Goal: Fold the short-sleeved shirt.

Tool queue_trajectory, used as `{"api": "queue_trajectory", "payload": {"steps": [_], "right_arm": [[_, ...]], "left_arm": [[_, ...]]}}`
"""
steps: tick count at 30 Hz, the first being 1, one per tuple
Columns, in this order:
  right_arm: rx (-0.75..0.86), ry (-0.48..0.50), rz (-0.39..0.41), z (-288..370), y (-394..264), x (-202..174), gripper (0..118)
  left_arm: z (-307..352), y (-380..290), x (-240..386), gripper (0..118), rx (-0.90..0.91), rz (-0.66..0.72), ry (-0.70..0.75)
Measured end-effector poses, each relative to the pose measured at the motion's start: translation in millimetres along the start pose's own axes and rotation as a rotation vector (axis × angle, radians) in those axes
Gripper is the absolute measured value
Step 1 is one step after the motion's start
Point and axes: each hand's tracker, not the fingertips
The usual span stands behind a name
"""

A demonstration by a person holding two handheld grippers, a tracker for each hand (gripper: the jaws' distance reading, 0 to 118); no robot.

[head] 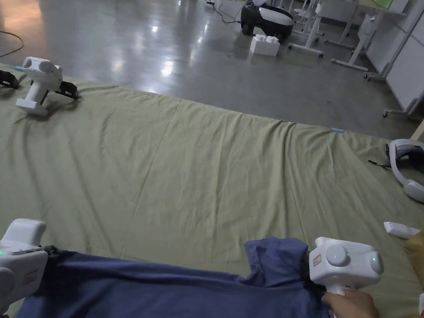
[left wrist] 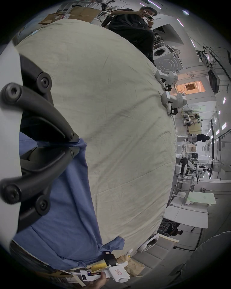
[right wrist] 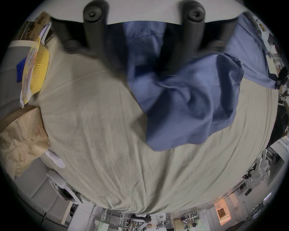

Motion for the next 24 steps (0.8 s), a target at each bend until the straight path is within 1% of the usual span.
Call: {"api": "queue_trajectory", "payload": {"steps": [2,4,6,10,11,13,15,19,24], "right_arm": [[0.002,0.036,-0.003,3.6,-2.6,1.6,5],[0.004,0.05,-0.003,6.7,-7.1,6.0,5],[0.053,0.054,0.0,19.6,-14.9,5.9,5],[0.151,0.118,-0.001,66.6,-35.0,10.3,5],[0.177,0.127,0.01,80.9,-40.8,10.6,5],[0.238,0.11,0.04,109.3,-53.3,13.8,5],[0.282,0.093,0.053,136.2,-68.7,16.0,5],[0.333,0.108,0.051,178.3,-107.0,26.6,5],[0.342,0.109,0.049,208.0,-159.7,37.3,5]], "left_arm": [[1.7,-0.5,0.1,7,0.009,0.003,-0.001],[5.6,-2.9,0.1,7,0.021,0.008,-0.003],[12.4,-2.5,-1.6,7,0.034,0.012,-0.009],[36.1,-2.0,-5.5,7,0.065,0.013,-0.018],[43.9,-3.0,-6.6,7,0.077,0.018,-0.021],[58.1,-3.7,-9.3,7,0.096,0.021,-0.022],[72.9,-6.5,-11.7,7,0.12,0.006,-0.023],[101.6,-18.0,-18.5,7,0.153,-0.015,-0.031],[131.4,-50.0,-24.4,7,0.173,-0.018,-0.052]]}}
